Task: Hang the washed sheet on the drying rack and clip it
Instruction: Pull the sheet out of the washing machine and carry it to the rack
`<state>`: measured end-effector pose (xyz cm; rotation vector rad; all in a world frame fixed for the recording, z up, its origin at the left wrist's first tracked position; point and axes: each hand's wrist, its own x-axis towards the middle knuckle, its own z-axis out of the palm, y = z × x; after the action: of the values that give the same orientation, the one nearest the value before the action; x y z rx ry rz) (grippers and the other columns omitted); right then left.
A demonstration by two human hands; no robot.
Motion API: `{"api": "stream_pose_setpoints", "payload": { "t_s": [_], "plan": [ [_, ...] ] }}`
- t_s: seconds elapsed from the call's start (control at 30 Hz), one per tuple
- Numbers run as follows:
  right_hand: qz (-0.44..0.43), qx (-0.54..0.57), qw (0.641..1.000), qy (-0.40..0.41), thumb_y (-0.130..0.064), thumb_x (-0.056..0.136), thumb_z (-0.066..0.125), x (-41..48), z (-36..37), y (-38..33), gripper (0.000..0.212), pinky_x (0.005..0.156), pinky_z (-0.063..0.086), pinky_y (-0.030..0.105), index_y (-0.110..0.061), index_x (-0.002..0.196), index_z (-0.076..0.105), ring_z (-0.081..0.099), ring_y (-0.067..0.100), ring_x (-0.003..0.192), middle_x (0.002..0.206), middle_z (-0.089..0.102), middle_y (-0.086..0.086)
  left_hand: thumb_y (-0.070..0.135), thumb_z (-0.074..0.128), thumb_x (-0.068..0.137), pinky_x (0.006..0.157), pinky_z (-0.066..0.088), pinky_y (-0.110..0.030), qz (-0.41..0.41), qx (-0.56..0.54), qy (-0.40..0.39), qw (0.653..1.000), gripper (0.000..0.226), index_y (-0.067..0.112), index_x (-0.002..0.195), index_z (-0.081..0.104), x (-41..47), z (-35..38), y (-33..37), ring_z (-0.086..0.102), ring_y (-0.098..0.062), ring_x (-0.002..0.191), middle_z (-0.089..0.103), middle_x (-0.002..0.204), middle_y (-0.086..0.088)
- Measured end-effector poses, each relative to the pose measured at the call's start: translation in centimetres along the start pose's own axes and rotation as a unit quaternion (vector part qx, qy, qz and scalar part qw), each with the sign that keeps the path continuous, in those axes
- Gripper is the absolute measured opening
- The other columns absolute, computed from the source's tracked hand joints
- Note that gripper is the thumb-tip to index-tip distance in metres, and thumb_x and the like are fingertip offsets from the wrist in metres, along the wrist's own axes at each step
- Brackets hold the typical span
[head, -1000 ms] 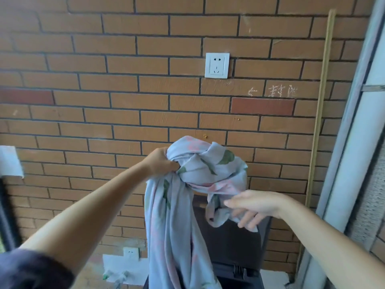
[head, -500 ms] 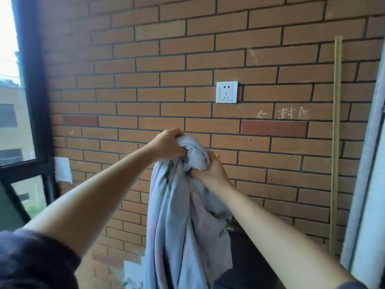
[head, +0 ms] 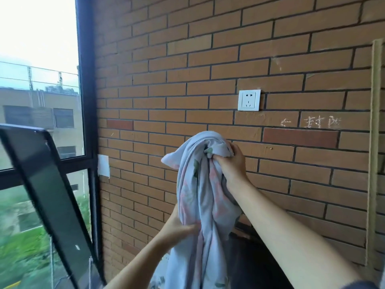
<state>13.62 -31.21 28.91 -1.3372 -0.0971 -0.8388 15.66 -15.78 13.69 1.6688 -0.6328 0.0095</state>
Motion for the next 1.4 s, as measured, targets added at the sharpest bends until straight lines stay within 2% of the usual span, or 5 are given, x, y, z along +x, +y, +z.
{"api": "stream_pose_setpoints", "payload": {
  "t_s": [0.37, 0.57, 0.87, 1.17, 1.4],
  "plan": [
    [0.14, -0.146, 0.963, -0.18, -0.01, 0.072, 0.08, -5.0, -9.7, 6.0, 0.055, 0.079, 0.056, 0.028, -0.021, 0.118, 0.051, 0.065, 0.014, 0.096, 0.114, 0.064, 0.004, 0.023, 0.054, 0.061, 0.061, 0.039, -0.031, 0.041, 0.111, 0.247, 0.962, 0.005, 0.018, 0.063, 0.056, 3.2, -7.4, 7.0, 0.049, -0.011, 0.062, 0.058, 0.062, 0.005],
    [0.154, -0.195, 0.914, -0.319, -0.056, 0.047, 0.086, -4.4, -9.2, 3.3, 0.133, 0.096, 0.042, 0.026, -0.038, 0.15, 0.004, 0.036, 0.01, 0.135, 0.15, 0.026, -0.01, 0.02, 0.063, 0.069, 0.06, 0.036, -0.026, 0.115, 0.254, 0.202, 0.939, 0.004, 0.022, 0.073, 0.061, 6.4, -8.7, 16.7, 0.052, -0.014, 0.068, 0.058, 0.065, 0.007],
    [0.004, -0.101, 0.983, -0.153, -0.006, 0.063, 0.085, -3.4, 1.3, -0.4, 0.04, 0.064, 0.05, 0.012, -0.011, 0.098, 0.066, 0.064, -0.003, 0.074, 0.089, 0.07, -0.004, 0.017, 0.055, 0.069, 0.061, 0.044, -0.026, 0.106, 0.134, 0.135, 0.976, 0.014, 0.012, 0.08, 0.062, 6.8, -5.3, 20.5, 0.054, -0.015, 0.071, 0.062, 0.076, -0.002],
    [0.043, -0.017, 0.998, -0.03, -0.012, 0.061, 0.076, -2.2, 1.6, -0.7, 0.042, 0.066, 0.053, 0.019, -0.015, 0.101, 0.066, 0.068, 0.011, 0.08, 0.088, 0.071, -0.003, 0.023, 0.077, 0.077, 0.08, 0.054, -0.023, -0.023, 0.025, -0.073, 0.997, 0.059, 0.025, 0.127, 0.046, -0.3, -5.8, 7.0, 0.065, -0.012, 0.103, 0.066, 0.113, 0.01],
    [0.025, -0.007, 0.994, -0.108, -0.014, 0.064, 0.077, -1.0, 1.5, -1.7, 0.037, 0.066, 0.056, 0.02, -0.009, 0.099, 0.065, 0.068, 0.006, 0.075, 0.087, 0.071, 0.003, 0.009, 0.062, 0.089, 0.06, 0.049, -0.023, 0.046, -0.065, 0.275, 0.958, 0.016, 0.014, 0.074, 0.066, 0.7, -8.6, 9.4, 0.059, -0.01, 0.066, 0.068, 0.063, 0.007]
  ]
}}
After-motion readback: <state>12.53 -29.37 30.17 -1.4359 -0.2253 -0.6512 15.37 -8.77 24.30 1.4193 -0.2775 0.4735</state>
